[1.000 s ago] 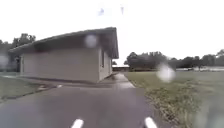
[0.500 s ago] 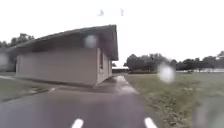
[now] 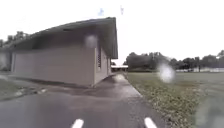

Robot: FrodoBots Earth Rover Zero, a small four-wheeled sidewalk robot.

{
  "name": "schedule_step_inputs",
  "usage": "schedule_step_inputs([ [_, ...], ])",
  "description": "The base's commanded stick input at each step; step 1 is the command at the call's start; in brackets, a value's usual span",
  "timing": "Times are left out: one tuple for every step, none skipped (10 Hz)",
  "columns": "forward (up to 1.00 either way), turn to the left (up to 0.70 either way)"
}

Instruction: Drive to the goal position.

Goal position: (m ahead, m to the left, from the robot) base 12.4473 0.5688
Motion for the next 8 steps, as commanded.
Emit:
schedule_step_inputs([
  [0.85, 0.0],
  [0.85, 0.0],
  [0.85, 0.0],
  [0.85, 0.0],
  [0.85, 0.0],
  [0.85, 0.0],
  [0.85, 0.0],
  [0.85, 0.0],
])
